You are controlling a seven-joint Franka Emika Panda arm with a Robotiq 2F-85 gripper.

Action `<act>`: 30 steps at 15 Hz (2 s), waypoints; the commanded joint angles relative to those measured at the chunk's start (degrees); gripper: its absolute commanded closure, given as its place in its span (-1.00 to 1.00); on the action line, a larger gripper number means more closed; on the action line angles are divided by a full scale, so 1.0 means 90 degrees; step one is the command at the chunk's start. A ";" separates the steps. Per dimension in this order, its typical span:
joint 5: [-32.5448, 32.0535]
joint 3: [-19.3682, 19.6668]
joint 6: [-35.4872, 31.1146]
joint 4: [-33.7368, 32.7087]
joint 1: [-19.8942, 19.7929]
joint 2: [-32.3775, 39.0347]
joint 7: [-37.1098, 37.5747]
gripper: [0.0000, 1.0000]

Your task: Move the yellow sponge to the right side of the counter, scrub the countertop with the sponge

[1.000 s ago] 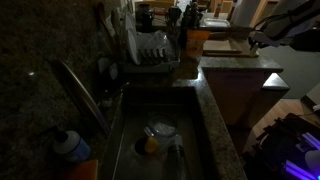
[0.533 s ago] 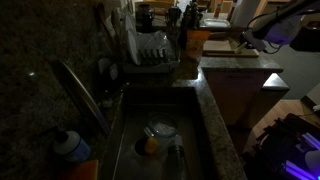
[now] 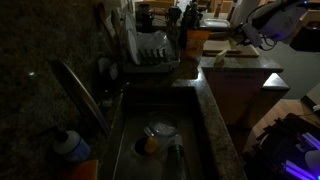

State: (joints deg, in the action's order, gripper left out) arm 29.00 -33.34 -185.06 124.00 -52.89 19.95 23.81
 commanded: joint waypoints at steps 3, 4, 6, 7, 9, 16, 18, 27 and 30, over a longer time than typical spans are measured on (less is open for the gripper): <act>0.0054 -0.1228 0.0341 0.0120 -0.1415 -0.0078 -0.0464 -1.00; 0.0068 -0.1627 0.0638 0.0096 -0.1755 -0.0090 -0.0601 -1.00; -0.0008 -0.1110 0.0293 0.0019 -0.1255 -0.0011 -0.0340 -1.00; -0.0009 -0.1082 0.0282 0.0014 -0.1225 -0.0012 -0.0332 -1.00; 0.0009 -0.1167 0.0212 -0.0062 -0.1245 0.0086 -0.0366 -1.00; -0.0959 -0.2530 -0.1719 -0.0409 -0.1715 0.1943 -0.0511 -1.00; -0.1583 -0.2374 -0.1455 -0.0541 -0.1664 0.2165 -0.0065 -1.00; -0.1413 -0.1740 -0.0928 -0.0434 -0.1217 0.1888 0.0275 -1.00; -0.1393 -0.1518 -0.0870 -0.0421 -0.1023 0.1883 0.0265 -1.00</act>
State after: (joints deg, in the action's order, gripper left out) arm 15.33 -49.28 -194.65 119.51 -63.94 38.75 25.38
